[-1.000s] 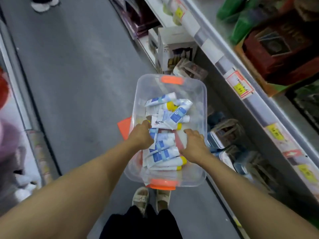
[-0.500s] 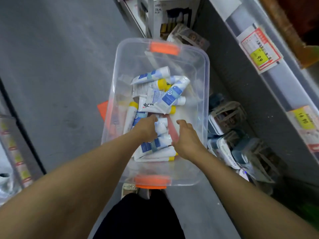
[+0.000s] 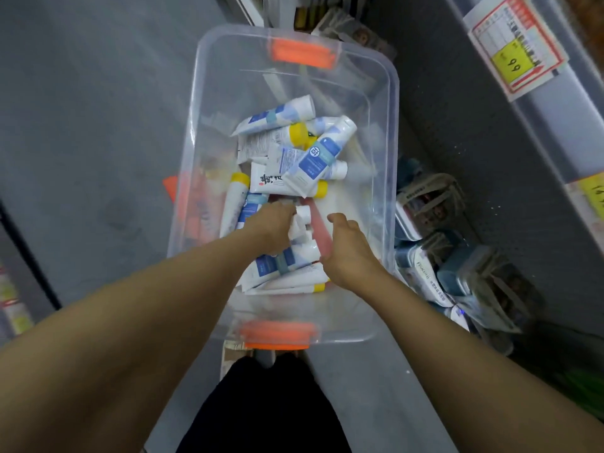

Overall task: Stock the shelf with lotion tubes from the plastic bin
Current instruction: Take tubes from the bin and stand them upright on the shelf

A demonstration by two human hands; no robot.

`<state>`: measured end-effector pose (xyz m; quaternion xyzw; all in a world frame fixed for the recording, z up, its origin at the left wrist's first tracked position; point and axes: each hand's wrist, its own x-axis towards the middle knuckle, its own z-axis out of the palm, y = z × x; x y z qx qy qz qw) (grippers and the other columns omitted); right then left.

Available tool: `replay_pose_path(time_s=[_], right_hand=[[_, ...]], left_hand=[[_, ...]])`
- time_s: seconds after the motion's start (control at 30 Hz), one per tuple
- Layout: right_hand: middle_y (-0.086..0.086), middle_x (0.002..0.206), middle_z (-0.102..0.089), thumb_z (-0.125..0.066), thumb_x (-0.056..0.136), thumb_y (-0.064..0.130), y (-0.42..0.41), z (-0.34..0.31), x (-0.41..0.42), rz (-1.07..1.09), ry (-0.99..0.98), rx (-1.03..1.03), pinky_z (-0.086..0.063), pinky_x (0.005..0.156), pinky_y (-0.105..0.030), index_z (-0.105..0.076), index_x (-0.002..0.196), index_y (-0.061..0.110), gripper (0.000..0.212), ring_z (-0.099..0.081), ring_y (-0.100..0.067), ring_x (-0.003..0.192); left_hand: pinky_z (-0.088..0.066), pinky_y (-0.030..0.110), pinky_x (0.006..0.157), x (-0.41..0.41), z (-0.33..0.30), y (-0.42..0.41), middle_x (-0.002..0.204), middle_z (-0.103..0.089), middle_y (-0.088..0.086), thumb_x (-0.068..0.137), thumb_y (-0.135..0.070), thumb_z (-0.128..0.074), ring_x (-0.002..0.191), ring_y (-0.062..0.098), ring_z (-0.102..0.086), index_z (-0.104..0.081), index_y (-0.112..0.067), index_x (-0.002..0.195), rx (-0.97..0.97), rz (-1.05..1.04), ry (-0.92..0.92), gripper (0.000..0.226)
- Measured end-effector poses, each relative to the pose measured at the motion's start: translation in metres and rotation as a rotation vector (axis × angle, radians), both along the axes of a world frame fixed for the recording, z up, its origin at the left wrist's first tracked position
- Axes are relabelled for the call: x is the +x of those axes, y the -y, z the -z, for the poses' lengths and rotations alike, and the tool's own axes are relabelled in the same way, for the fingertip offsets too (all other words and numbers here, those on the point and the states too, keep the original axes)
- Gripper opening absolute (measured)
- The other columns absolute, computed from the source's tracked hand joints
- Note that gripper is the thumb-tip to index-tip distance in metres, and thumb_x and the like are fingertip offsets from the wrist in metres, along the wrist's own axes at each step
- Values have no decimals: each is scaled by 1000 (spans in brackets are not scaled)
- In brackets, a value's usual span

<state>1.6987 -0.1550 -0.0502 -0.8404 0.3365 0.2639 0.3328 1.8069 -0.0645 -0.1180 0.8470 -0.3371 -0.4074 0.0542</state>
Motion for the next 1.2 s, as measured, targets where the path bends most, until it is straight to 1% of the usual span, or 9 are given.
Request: replay_pose_path(time_s=[0.2,0.33,0.57,0.7,0.8,0.87,0.97,1.13,1.2], right_hand=[[-9,131,-37,-59,86,6,0,-2,5,-56,-38,3,-39,81,-25,-23,145,21,71,-48,-25,114],[-12,130,-41,-62,83,8,0,7,12,-183,-83,-7,-44,91,-32,-38,135,13,57,-48,-28,116],[-13,134,-42,-64,82,18,-10,44,23,-356,-160,27,-41,99,-36,-41,133,12,57,-44,-33,123],[-18,139,-30,-64,83,35,-16,59,21,-468,-232,-61,-36,99,-37,-32,137,9,68,-38,-38,121],[-17,139,-31,-59,82,50,-19,62,17,-523,-294,-123,-36,98,-39,-38,132,10,68,-36,-35,123],[-16,134,-38,-56,82,56,-20,62,16,-561,-322,-129,-37,96,-38,-42,129,9,67,-38,-32,122],[-15,128,-48,-60,84,48,-20,53,20,-506,-306,6,-42,87,-35,-40,125,6,63,-48,-29,115],[-9,133,-49,-57,87,43,-8,18,32,-468,-201,6,-43,85,-33,-44,129,14,53,-53,-28,115],[-11,130,-52,-54,88,43,-1,3,37,-387,-179,-7,-43,81,-31,-50,125,14,47,-57,-29,108]], left_hand=[[-41,30,75,26,-61,-20,117,-58,10,74,-13,-69,106,28,-54,-49,-14,116,-76,-139,28,47],[-37,27,73,42,-99,-27,114,-59,8,73,-28,-75,102,25,-55,-58,-19,113,-116,-190,149,44],[-33,27,64,55,-115,-35,91,-58,4,73,-46,-72,85,24,-55,-59,-13,95,-245,-562,270,42],[-51,33,66,58,-102,-38,84,-66,7,72,-47,-73,76,23,-64,-52,-15,73,-323,-878,28,38],[-60,41,67,57,-106,-36,94,-68,15,78,-35,-72,76,27,-70,-51,-12,76,-404,-1131,-288,32],[-60,29,56,57,-114,-33,101,-67,16,83,-31,-68,71,21,-68,-58,-4,92,-404,-1182,-446,30],[-57,22,58,55,-126,-33,95,-67,14,84,-28,-67,65,17,-65,-60,3,109,-425,-1190,-586,40],[-53,19,55,56,-152,-32,80,-64,4,86,-26,-64,54,8,-64,-60,-8,108,-407,-1185,-661,28],[-49,21,57,57,-162,-31,81,-63,2,87,-27,-63,61,9,-61,-59,-13,100,-384,-1198,-667,19]])
